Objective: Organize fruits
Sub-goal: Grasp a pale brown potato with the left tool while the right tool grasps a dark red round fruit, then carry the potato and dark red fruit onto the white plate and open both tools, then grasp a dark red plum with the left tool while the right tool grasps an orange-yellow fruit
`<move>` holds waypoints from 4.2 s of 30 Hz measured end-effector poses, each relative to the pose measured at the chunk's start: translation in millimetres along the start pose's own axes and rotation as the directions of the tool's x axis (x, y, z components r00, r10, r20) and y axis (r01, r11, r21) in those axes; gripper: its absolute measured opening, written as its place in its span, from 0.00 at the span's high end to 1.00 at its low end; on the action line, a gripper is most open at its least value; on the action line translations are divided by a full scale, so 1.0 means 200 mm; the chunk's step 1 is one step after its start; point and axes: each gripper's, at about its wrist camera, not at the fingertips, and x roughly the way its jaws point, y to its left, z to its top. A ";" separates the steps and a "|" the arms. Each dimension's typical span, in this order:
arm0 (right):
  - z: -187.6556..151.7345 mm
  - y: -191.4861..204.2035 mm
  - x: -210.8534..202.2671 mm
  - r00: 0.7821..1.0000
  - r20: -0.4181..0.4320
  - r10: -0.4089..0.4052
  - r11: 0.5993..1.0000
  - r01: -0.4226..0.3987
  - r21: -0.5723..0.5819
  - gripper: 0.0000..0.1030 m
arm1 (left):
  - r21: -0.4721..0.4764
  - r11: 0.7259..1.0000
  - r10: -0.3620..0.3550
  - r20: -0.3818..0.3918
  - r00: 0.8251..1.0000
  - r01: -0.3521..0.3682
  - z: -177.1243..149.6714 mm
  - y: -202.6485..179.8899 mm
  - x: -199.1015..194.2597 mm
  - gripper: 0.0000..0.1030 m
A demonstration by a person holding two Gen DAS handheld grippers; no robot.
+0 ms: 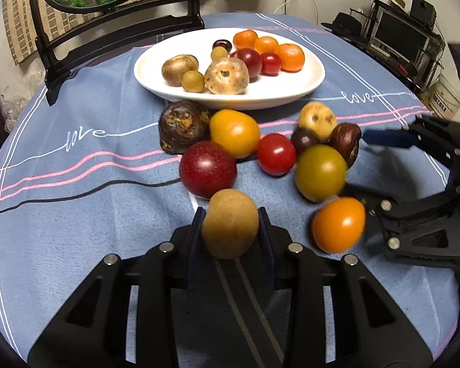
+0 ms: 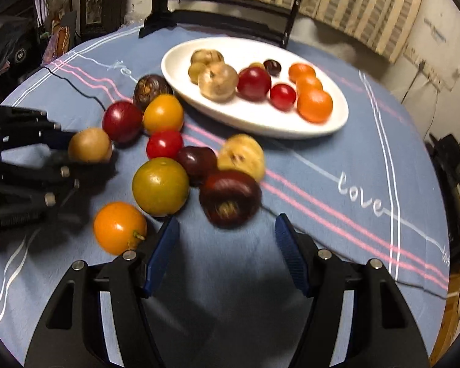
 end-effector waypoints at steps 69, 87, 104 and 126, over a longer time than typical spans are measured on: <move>0.36 -0.47 0.02 0.982 0.186 0.018 0.930 -0.085 0.357 0.41 | -0.112 0.985 0.148 0.174 0.974 -0.130 0.74 0.11 0.02 0.33; 0.06 -0.37 -0.22 0.983 0.182 0.031 0.906 -0.105 0.410 0.36 | -0.105 0.974 0.216 0.183 0.959 -0.200 0.19 0.07 -0.21 0.11; 0.03 -0.12 -0.20 0.980 0.134 0.146 0.961 -0.173 0.217 0.36 | -0.122 0.971 0.224 0.165 0.960 -0.206 0.11 0.15 -0.15 0.08; 0.02 0.15 -0.08 0.988 0.022 0.154 0.985 -0.155 0.070 0.58 | -0.121 0.976 0.196 0.129 0.972 -0.181 0.09 0.14 -0.11 0.07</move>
